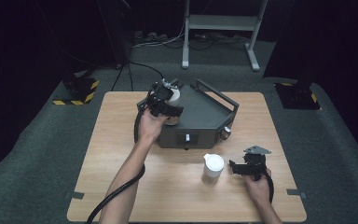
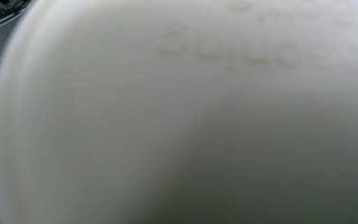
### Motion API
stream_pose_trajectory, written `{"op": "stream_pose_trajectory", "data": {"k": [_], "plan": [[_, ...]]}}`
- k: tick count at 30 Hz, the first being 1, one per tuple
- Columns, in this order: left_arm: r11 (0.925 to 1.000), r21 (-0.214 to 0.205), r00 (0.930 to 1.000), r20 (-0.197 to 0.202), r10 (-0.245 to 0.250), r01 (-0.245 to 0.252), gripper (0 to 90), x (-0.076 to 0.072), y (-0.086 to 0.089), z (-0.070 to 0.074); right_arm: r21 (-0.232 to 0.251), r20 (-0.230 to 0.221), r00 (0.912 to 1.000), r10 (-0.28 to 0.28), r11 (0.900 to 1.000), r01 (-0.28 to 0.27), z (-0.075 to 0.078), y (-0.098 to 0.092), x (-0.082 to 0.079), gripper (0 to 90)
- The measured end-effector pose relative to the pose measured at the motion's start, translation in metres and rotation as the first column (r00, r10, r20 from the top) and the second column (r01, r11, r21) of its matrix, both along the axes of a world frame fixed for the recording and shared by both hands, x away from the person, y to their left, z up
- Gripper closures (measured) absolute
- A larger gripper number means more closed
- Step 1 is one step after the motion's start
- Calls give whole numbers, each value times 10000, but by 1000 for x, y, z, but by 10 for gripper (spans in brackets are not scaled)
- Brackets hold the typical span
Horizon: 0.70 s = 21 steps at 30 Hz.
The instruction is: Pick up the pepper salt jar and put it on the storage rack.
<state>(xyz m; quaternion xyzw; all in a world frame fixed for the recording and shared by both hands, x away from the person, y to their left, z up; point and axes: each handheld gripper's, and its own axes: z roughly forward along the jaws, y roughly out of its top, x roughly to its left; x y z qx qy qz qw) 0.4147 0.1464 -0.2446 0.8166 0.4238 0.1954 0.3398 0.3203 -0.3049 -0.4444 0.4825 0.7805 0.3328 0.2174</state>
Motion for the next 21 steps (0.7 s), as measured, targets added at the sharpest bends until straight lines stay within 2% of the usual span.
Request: {"op": "stream_pose_trajectory", "data": {"k": [21], "plan": [[10000,78,9995,-325,0,2,314,13,-8,-12,0,-5,10000,-5,10000,5,0,0,0,75]]}}
